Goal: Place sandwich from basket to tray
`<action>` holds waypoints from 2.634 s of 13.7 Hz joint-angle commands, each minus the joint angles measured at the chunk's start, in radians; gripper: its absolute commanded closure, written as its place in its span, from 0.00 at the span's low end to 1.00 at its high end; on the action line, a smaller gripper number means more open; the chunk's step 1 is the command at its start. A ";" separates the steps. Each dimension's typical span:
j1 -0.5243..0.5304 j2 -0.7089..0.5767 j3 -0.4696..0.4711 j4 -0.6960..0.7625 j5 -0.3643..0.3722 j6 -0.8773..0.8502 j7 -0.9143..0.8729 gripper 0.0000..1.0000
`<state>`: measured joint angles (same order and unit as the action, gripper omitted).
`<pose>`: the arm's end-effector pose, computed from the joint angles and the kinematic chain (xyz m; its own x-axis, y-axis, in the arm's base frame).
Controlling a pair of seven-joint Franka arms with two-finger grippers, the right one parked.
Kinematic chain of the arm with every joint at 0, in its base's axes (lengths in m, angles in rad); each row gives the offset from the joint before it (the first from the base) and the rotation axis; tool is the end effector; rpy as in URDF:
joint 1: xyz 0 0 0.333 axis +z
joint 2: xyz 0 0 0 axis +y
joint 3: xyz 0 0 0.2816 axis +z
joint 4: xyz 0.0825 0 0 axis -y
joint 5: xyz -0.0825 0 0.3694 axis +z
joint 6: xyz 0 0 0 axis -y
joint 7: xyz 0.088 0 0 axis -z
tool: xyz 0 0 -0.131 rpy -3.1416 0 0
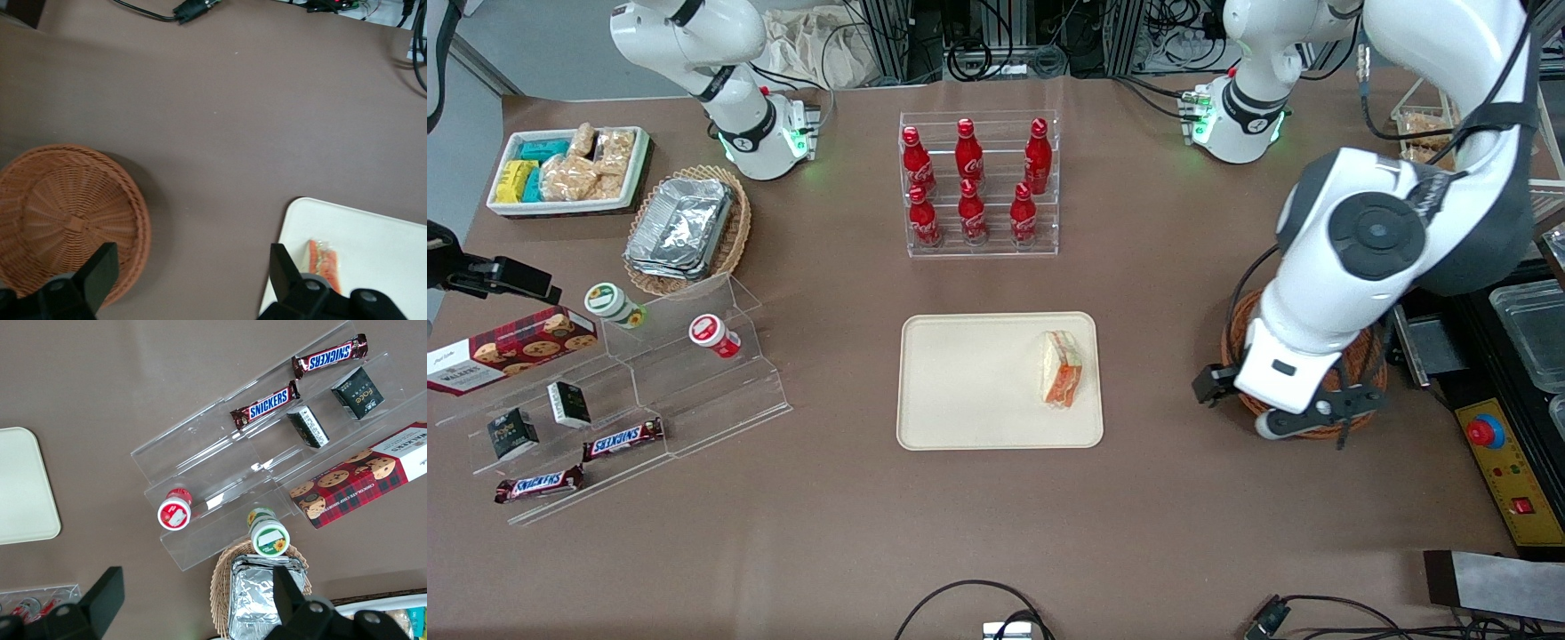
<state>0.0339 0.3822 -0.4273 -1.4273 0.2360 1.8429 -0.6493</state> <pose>0.6216 -0.1931 0.4465 0.9685 0.2285 0.0989 0.2315 -0.9726 -0.0201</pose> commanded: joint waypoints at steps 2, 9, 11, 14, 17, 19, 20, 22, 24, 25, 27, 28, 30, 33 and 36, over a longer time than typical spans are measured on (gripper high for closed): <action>0.007 -0.121 0.082 -0.097 -0.075 -0.025 0.147 0.00; 0.004 -0.249 0.240 -0.142 -0.156 -0.135 0.442 0.00; -0.008 -0.276 0.297 -0.142 -0.158 -0.184 0.522 0.00; -0.011 -0.309 0.355 -0.137 -0.156 -0.231 0.588 0.00; -0.063 -0.336 0.452 -0.137 -0.155 -0.249 0.643 0.00; -0.057 -0.353 0.456 -0.140 -0.155 -0.257 0.652 0.00; -0.057 -0.370 0.458 -0.143 -0.153 -0.263 0.655 0.00; -0.058 -0.390 0.458 -0.143 -0.155 -0.290 0.671 0.00; -0.058 -0.408 0.458 -0.142 -0.164 -0.319 0.715 0.00; -0.058 -0.416 0.458 -0.140 -0.193 -0.332 0.723 0.00; -0.058 -0.437 0.458 -0.139 -0.225 -0.356 0.724 0.00; -0.062 -0.447 0.458 -0.139 -0.227 -0.369 0.723 0.00; -0.062 -0.451 0.458 -0.139 -0.247 -0.378 0.721 0.00; -0.063 -0.447 0.456 -0.136 -0.233 -0.378 0.715 0.00; -0.060 -0.434 0.456 -0.122 -0.239 -0.390 0.714 0.00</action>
<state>-0.0170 -0.0433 0.0162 -1.5428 0.0065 1.4670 0.0563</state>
